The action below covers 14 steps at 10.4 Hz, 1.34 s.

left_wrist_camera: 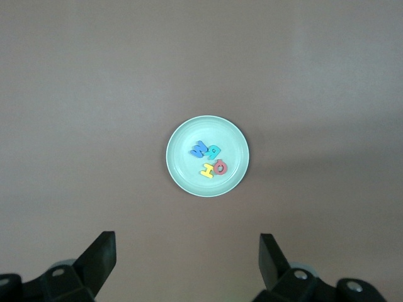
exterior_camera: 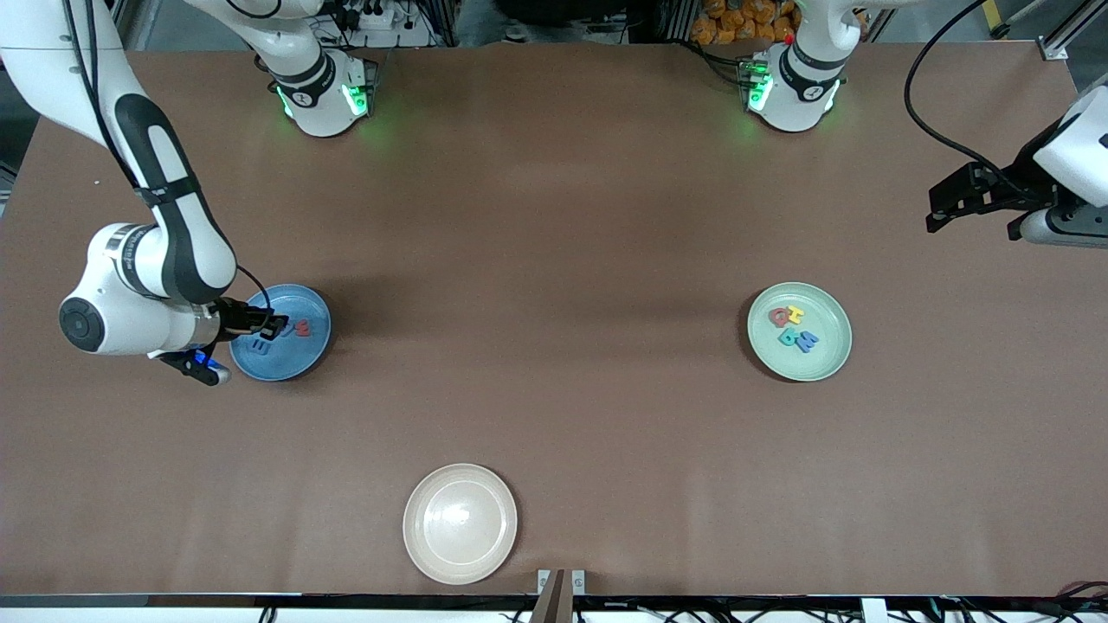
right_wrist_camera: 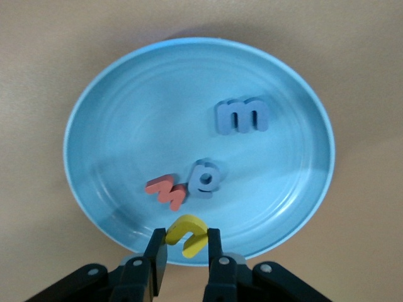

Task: Sort upper and lower case letters into plates
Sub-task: 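Carry the yellow u into the blue plate and open the right gripper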

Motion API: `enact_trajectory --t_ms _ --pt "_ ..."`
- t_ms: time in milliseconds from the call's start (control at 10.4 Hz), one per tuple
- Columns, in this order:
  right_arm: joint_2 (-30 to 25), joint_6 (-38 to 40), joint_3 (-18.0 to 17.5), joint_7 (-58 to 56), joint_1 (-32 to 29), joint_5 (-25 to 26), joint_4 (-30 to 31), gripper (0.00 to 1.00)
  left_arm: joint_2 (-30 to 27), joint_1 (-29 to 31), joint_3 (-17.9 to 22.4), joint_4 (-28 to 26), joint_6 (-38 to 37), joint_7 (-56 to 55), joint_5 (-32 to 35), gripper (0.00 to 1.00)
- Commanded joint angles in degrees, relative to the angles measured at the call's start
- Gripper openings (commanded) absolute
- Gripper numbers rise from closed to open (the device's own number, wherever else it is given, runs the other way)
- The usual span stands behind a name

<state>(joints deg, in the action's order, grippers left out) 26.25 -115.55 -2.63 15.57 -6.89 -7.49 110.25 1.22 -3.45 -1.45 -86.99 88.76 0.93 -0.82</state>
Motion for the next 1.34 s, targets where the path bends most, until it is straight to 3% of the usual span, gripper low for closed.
enact_trajectory --t_ms 0,96,192,384,671,1247 --pt "-0.1 -0.1 -0.9 -2.9 -2.5 1.0 0.4 0.18 -0.6 -0.2 -0.4 -0.1 -0.3 -0.4 3.4 1.00" --pt "-0.2 0.1 -0.9 -2.9 -2.6 1.0 0.2 0.51 -0.5 -0.4 -0.4 0.0 -0.3 -0.6 3.1 1.00" --pt "-0.3 0.9 -0.9 -2.7 -3.0 1.0 -0.1 1.00 -0.3 -0.4 -0.4 0.0 -0.2 -0.6 3.0 1.00" --pt "-0.8 5.5 -0.9 -2.7 -3.8 1.0 -2.7 1.00 -0.1 -0.2 -0.4 0.1 -0.2 -0.7 3.1 1.00" --pt "-0.5 20.0 -0.9 -2.0 -4.4 1.0 -14.7 1.00 -0.1 -0.1 -0.3 0.1 0.0 -0.8 3.2 1.00" --pt "-1.9 34.1 -1.2 -2.1 -3.4 1.5 -31.8 1.00 -0.1 -0.1 -0.3 0.4 0.0 -0.8 2.8 1.00"
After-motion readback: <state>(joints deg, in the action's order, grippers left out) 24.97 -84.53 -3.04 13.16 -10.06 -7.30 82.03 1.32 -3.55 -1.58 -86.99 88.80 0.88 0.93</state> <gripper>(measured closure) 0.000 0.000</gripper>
